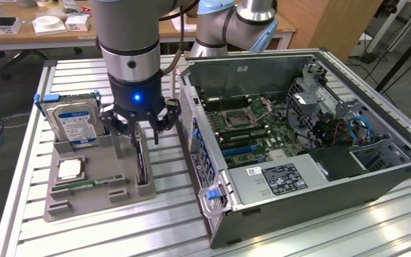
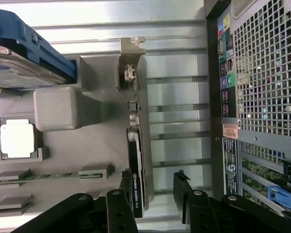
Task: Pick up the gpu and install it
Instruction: 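Pick up the gpu and move the gpu toward the slot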
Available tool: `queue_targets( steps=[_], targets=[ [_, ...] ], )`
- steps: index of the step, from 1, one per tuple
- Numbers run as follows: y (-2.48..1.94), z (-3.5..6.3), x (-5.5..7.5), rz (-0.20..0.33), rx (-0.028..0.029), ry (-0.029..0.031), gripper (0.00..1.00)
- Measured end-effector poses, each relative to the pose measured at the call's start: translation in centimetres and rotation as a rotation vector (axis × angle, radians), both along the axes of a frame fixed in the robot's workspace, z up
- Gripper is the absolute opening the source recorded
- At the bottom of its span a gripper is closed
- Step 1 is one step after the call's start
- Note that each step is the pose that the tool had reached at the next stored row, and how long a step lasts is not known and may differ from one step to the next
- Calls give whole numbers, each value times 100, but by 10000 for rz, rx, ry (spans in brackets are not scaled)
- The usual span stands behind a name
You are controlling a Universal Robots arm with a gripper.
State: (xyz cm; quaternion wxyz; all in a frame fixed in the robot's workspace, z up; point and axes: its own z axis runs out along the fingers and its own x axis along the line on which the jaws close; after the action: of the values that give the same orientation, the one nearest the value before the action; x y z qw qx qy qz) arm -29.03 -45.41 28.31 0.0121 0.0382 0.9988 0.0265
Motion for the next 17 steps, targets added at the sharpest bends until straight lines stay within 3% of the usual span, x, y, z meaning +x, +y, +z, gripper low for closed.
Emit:
queue_targets(
  steps=[17],
  targets=[
    [0, -99, -98, 1, -1, -7, 47]
  ],
)
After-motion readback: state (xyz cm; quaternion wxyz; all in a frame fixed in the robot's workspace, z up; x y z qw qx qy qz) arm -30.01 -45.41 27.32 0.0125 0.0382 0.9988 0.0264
